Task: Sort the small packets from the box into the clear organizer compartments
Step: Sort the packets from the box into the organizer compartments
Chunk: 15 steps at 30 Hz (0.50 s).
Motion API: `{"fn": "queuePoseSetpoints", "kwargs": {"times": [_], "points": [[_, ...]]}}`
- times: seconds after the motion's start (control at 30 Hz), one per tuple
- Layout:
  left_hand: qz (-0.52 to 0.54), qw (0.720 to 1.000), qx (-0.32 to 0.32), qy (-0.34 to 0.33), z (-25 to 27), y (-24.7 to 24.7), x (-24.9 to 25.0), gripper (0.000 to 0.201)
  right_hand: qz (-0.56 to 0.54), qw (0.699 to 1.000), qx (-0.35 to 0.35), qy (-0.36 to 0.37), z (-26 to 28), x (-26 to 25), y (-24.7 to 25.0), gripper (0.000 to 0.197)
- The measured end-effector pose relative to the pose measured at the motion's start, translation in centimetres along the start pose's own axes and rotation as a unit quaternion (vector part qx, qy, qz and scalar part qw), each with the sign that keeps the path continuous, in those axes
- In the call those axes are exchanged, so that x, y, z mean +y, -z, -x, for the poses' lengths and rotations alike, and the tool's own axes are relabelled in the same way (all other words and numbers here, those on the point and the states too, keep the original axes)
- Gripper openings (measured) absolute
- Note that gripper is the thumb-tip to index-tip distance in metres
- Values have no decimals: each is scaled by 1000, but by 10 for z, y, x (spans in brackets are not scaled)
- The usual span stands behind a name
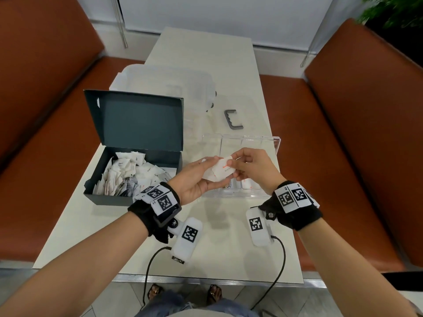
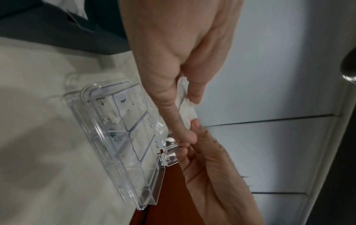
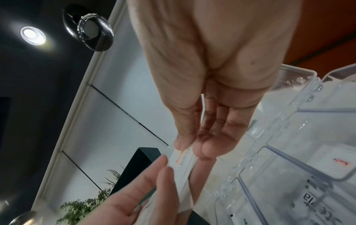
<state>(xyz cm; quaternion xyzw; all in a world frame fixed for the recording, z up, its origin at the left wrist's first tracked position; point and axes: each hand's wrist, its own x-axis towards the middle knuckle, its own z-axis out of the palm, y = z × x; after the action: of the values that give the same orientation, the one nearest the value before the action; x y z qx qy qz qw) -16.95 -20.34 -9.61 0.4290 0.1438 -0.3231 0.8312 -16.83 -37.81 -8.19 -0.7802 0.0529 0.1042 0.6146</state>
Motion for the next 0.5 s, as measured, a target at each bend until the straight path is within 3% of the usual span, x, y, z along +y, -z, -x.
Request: {"fn": "queuePoseSetpoints", "kwargs": {"times": [0.1, 0.27, 0.5], "points": [[36, 999, -12, 11, 0, -2, 2, 31, -23, 999, 23, -5, 0, 1, -1, 18], [63, 998, 1, 6, -2, -2, 4, 13, -32, 998, 48, -3, 0, 3, -4, 16], [58, 998, 10, 2, -1, -5, 7, 16, -32, 997, 74, 12, 1, 7, -9, 4]]}}
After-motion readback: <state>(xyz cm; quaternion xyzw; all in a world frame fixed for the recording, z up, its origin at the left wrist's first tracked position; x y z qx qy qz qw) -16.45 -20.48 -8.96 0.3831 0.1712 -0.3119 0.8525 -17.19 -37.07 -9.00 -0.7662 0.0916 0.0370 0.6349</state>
